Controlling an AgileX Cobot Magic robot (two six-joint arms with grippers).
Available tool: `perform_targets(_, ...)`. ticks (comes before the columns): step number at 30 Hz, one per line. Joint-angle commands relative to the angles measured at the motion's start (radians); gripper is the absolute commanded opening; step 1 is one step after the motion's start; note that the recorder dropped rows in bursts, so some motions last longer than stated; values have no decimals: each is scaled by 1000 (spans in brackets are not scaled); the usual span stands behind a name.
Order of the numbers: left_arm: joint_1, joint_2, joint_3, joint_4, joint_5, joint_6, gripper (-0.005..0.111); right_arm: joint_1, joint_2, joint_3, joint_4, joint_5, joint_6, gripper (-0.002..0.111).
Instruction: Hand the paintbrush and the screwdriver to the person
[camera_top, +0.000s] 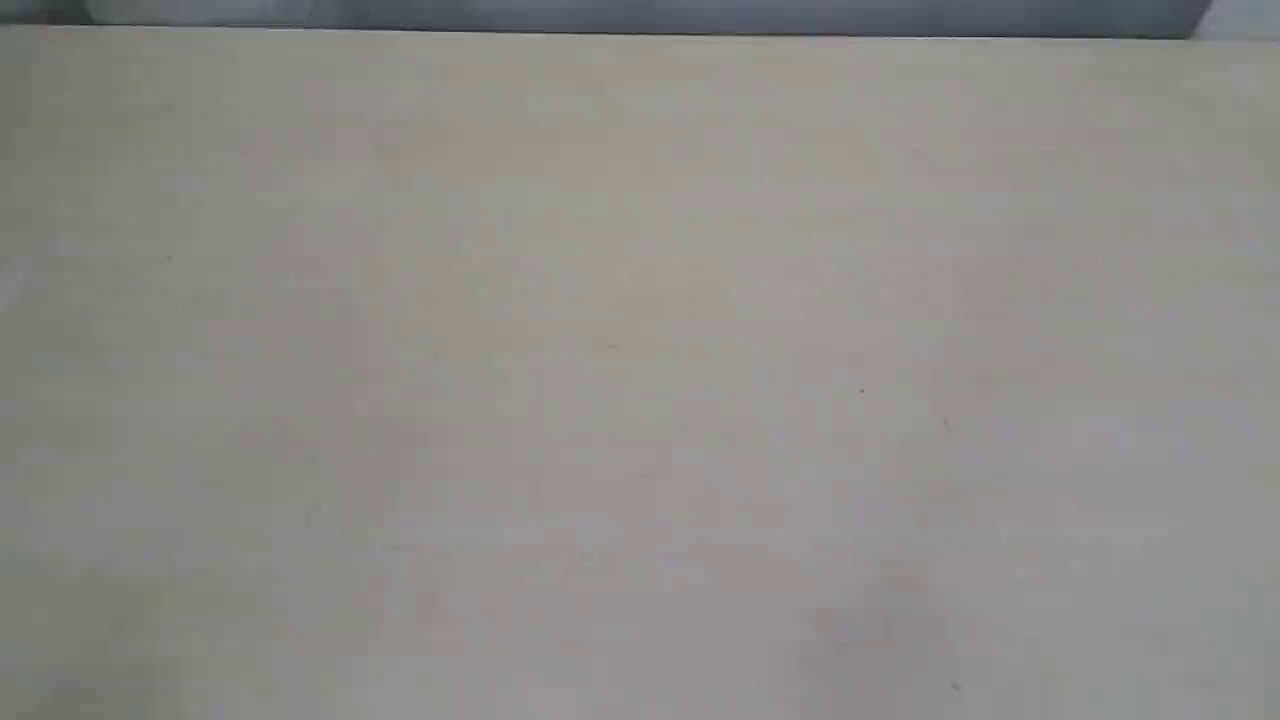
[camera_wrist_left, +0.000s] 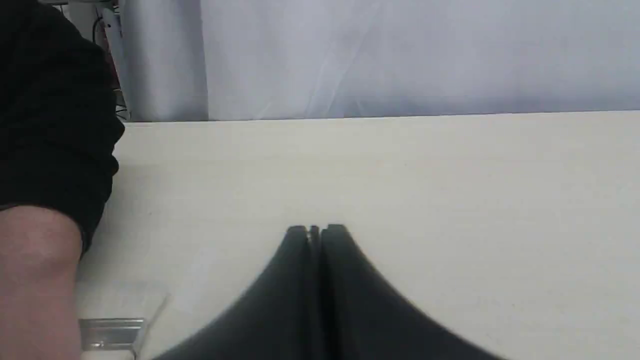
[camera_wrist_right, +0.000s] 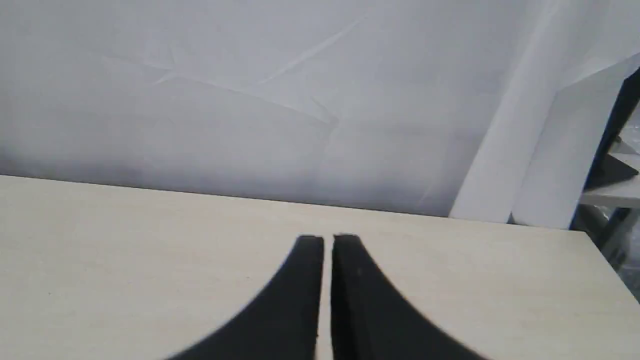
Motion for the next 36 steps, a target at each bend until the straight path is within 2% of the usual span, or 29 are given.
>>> perform_targets(1,-5,-2,2,-4,-6,-2,0,-30,-14,124,6,-209,8,5)
perform_targets(4,-5,-2,2,-4,-6,-2,0,-57,-44,231,0,-361,8,5)
perform_targets(7,-5,-2,2,0,-8,-2,0,-89,-91,315,-2,-436,8,5)
perform_targets(16,-5,-2,2,0,-8,-2,0,-106,-233,428,-5,-422,8,5)
perform_targets(23,-5,-2,2,0,-8,-2,0,-106,-353,545,138,-422,8,5)
perform_targets(29,-5,-2,2,0,-8,-2,0,-106,-423,643,156,-422,8,5)
perform_targets(36,-5,-2,2,-4,-4,-2,0,-106,-492,651,158,-385,52,5)
